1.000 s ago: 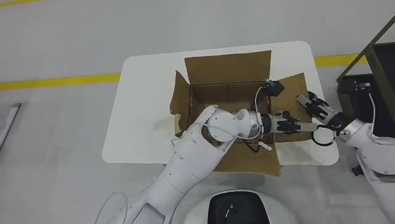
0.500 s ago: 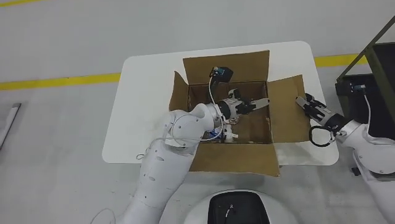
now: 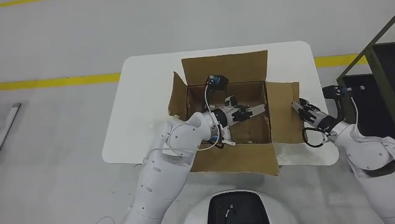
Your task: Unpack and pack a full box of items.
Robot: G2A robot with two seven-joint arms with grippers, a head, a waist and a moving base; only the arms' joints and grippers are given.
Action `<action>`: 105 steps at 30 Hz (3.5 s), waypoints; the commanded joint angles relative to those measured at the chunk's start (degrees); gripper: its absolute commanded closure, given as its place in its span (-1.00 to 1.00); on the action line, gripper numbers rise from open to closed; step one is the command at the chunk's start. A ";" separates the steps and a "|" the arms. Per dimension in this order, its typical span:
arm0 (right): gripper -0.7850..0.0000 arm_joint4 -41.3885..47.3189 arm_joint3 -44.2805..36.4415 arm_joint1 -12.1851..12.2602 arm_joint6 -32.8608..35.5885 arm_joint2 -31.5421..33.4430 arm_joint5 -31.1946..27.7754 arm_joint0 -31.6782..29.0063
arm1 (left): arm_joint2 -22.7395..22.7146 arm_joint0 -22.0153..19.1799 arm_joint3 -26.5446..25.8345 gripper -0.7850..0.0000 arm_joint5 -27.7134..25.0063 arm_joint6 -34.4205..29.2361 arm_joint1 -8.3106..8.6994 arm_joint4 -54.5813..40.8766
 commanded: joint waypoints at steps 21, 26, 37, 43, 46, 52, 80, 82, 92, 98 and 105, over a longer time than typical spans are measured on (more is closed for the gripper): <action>1.00 -8.01 -19.39 0.48 -15.58 9.21 -5.17 -6.66 | 0.53 -0.93 1.46 -1.00 0.30 2.30 0.57 1.31; 1.00 -15.51 -21.71 0.35 -14.96 5.00 -4.45 -6.59 | 0.54 -0.74 1.62 -1.00 0.52 2.35 0.73 1.41; 1.00 -19.30 -12.74 -0.46 -12.55 -3.66 -0.75 -2.14 | -0.10 0.20 0.94 -1.00 1.19 2.68 1.26 2.33; 1.00 -19.43 -10.84 -0.66 -11.88 -4.75 -0.18 -1.24 | -1.55 0.76 -1.60 0.50 3.01 4.60 1.88 7.92; 1.00 -19.64 -10.82 -0.71 -11.73 -4.90 -0.02 -1.22 | -2.91 1.74 -4.51 1.00 4.73 5.57 2.54 15.21; 1.00 -20.12 -10.94 -0.80 -11.45 -5.16 0.04 -1.42 | -6.11 4.86 -9.11 1.00 10.45 2.02 3.88 29.14; 1.00 -21.59 -9.89 -1.07 -10.30 -5.35 0.00 -1.68 | -8.94 8.77 -9.03 1.00 17.18 -9.74 4.92 49.97; 1.00 -21.61 -9.92 -1.09 -10.26 -5.39 0.03 -1.66 | -8.89 8.93 -8.30 1.00 17.26 -9.20 4.84 50.02; 1.00 -19.21 -13.55 -1.05 -13.94 -2.06 -1.52 -2.85 | -6.44 6.80 -11.95 -1.00 15.65 -6.49 3.87 44.45; 1.00 -19.61 -18.44 -0.72 -15.87 3.24 -1.43 -5.73 | -2.03 2.94 -12.02 -1.00 12.40 -7.23 2.95 40.96; 1.00 -20.43 -21.02 -0.50 -16.23 8.07 -1.08 -9.15 | 5.37 -2.37 -3.57 -1.00 11.98 -11.52 1.21 37.62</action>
